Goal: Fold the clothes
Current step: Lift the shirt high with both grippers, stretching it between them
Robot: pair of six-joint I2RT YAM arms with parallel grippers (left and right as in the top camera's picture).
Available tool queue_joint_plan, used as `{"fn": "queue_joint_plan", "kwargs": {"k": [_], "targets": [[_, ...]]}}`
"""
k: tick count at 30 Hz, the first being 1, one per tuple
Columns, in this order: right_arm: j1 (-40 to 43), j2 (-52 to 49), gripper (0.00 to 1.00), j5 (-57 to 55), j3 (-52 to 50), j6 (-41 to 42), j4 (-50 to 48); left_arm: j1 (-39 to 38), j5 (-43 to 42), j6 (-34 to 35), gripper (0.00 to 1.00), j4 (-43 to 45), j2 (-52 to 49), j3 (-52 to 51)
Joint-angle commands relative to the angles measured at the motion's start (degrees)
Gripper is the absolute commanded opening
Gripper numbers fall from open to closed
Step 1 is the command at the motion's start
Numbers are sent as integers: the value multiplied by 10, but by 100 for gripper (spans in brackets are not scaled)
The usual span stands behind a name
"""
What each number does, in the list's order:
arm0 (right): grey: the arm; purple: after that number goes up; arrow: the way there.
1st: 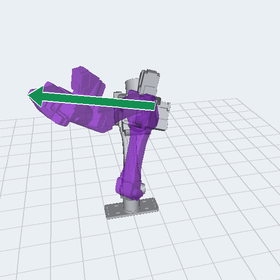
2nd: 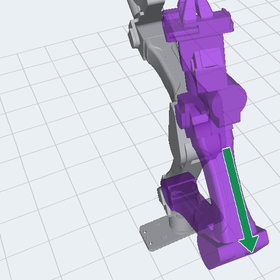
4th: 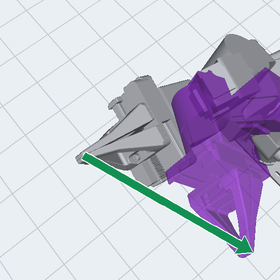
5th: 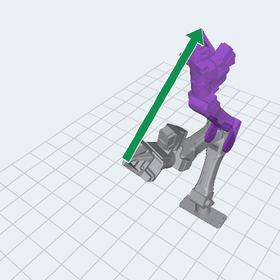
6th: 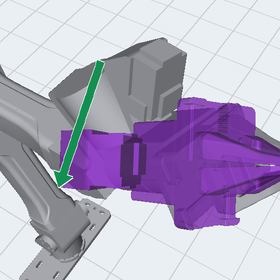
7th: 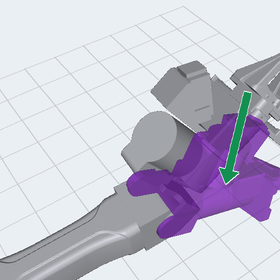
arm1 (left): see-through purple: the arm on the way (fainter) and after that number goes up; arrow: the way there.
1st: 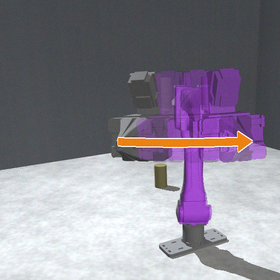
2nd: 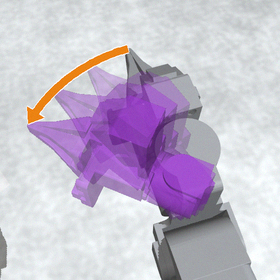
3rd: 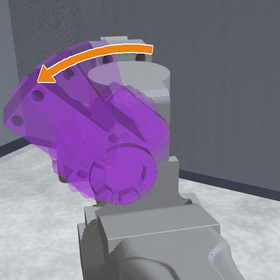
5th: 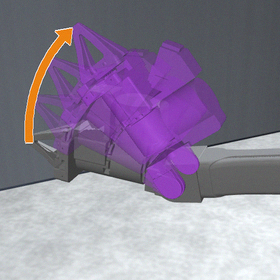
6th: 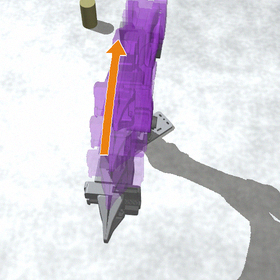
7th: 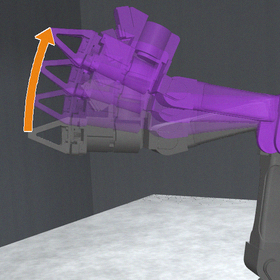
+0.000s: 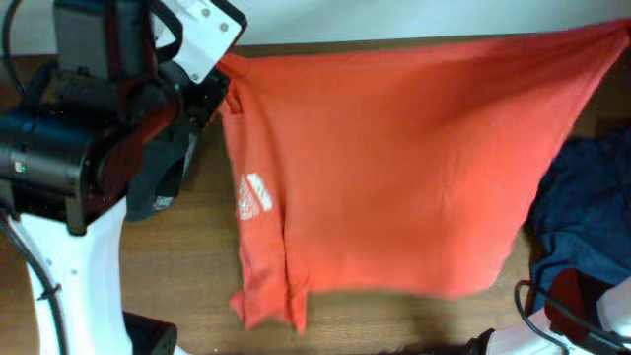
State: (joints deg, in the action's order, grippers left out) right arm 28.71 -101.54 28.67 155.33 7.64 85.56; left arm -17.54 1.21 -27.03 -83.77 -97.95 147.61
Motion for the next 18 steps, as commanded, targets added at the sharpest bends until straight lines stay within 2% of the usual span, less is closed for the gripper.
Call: {"fn": "queue_joint_plan", "kwargs": {"k": [1,8,11,18], "targets": [[-2,50,4,15,10,-17,-26,3,-2,0,0,13,49,14],[-1,115,4,7,10,-17,-29,3,-36,-1,0,70,146,14],[-1,144,4,7,10,-17,-18,3,-36,-3,0,44,174,14],[-2,160,4,1,10,-16,28,3,-24,-3,0,-32,171,13]]}}
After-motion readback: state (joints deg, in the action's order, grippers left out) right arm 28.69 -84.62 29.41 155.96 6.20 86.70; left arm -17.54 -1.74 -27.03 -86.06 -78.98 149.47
